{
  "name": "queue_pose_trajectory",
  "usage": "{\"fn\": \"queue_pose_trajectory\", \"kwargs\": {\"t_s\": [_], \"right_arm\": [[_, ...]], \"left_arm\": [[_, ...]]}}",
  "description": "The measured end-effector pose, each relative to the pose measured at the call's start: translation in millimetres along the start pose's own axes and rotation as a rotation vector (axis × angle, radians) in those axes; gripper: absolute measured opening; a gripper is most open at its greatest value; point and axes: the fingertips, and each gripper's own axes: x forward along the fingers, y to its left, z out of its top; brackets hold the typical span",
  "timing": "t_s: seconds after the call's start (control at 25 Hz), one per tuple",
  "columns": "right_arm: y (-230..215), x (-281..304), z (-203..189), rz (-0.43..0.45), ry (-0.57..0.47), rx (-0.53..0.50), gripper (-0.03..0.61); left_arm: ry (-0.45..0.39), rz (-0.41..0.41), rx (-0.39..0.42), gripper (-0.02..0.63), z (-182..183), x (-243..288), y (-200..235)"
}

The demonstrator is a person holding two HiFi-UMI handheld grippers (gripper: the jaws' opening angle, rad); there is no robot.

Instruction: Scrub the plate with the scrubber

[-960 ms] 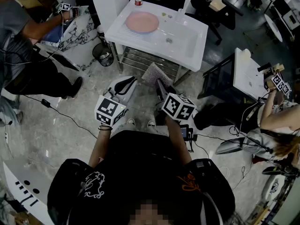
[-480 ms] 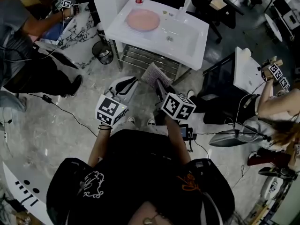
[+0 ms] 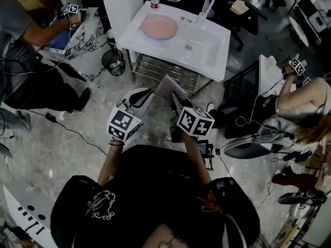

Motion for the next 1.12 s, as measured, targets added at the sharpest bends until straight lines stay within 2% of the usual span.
{"fn": "queue_pose_trajectory", "kwargs": {"t_s": [0.52,0.88,1.12], "right_arm": [[0.9,18.6,-27.2,-0.073,0.055,0.010,0.080],[-13.1,57.4,-15.8,-0.058,0.111,0.005,0.080],[-31.3,105.7,17.9,-0.026,0.126,-0.014,0.080]], "left_arm": [[0.030,-0.041,-0.036,0.041,-29.3,-9.8,26.7],[0.049,-0.009,-0.074,0.041,-36.8,12.9,57.6],[0.059,0.035,-0.072,0.041,-31.9,49.3,98.2]]}}
